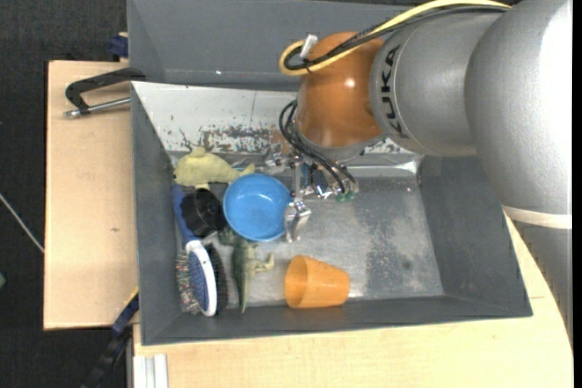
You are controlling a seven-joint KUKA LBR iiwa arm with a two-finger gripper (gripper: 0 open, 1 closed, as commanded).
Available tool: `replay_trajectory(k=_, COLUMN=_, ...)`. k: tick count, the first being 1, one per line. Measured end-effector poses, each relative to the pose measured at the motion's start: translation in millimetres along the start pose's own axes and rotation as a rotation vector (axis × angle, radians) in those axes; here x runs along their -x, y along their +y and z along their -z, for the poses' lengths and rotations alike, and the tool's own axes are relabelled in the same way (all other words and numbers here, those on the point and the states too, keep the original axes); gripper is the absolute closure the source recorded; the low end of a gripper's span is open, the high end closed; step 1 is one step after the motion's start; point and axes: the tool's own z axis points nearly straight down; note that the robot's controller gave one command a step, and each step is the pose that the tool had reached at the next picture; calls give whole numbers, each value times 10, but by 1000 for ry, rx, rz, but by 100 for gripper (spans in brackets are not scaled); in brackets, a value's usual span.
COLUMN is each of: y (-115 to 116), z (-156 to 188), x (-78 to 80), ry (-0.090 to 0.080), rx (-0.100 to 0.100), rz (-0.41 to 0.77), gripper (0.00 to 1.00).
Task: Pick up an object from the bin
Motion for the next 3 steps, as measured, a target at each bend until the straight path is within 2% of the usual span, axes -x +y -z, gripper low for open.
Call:
replay_trajectory(k=1, y=1, z=9, x=1, ry=1, rx=1, rz=0, gripper=100)
replay_trajectory(k=2, y=-6, z=-51, x=-19, ry=10, rx=10, rz=-284, gripper=100)
replay_trajectory(k=3, y=-77, z=1708, x=-129, ry=-6, rx=2, rz=-185, gripper=100)
